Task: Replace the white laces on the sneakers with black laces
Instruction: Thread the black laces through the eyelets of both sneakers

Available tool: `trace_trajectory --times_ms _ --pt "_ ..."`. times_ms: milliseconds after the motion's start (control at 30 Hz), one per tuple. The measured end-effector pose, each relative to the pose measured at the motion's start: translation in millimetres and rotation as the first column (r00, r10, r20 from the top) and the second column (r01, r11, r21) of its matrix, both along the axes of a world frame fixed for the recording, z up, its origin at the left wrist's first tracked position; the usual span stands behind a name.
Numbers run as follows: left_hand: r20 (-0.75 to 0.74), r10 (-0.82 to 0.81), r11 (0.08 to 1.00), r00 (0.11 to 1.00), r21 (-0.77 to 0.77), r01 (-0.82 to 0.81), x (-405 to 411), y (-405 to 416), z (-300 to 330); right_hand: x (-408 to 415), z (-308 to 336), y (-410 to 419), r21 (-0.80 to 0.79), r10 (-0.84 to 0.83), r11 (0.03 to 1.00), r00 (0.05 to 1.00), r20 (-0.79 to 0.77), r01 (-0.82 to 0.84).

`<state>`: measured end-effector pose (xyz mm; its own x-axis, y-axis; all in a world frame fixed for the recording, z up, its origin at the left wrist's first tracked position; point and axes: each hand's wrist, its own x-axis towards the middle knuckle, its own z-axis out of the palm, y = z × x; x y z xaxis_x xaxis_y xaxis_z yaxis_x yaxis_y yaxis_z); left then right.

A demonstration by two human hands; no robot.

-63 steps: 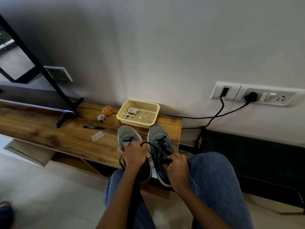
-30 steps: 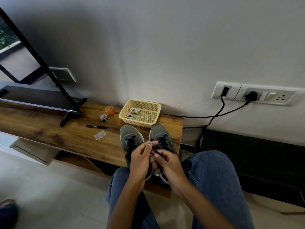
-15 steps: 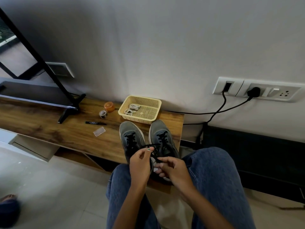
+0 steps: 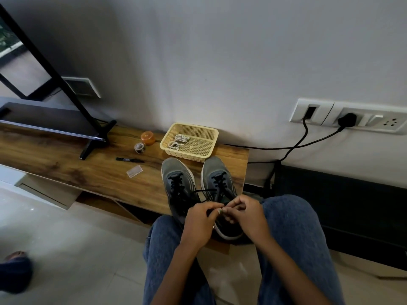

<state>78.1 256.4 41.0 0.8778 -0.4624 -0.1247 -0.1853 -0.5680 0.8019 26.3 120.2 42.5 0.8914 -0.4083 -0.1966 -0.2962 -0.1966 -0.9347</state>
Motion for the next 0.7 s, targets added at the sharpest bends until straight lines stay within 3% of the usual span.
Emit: trace_trajectory --times_ms 100,233,367,567,700 --pt "-0.038 0.078 0.997 0.996 0.009 -0.078 2.9 -4.7 -5.8 6.8 -10.0 -8.9 -0.037 0.054 0.998 0.998 -0.010 -0.054" --pt "0.015 0.252 0.963 0.967 0.094 -0.253 5.6 -17.5 -8.8 23.9 -28.6 -22.6 -0.329 -0.050 0.942 0.997 0.056 0.065" --pt "0.133 0.343 0.911 0.930 0.194 -0.363 9.2 -33.9 -17.5 39.9 -51.5 -28.7 -0.508 0.059 0.859 0.998 -0.029 -0.065" --pt "0.211 0.346 0.879 0.914 0.267 -0.394 12.8 -50.6 -26.7 45.6 -58.7 -31.5 -0.540 0.084 0.840 0.996 0.026 -0.056" --pt "0.289 0.339 0.875 0.895 0.253 -0.413 14.3 -60.3 -30.6 50.5 -62.0 -38.8 -0.348 -0.008 0.937 0.999 0.034 0.019"
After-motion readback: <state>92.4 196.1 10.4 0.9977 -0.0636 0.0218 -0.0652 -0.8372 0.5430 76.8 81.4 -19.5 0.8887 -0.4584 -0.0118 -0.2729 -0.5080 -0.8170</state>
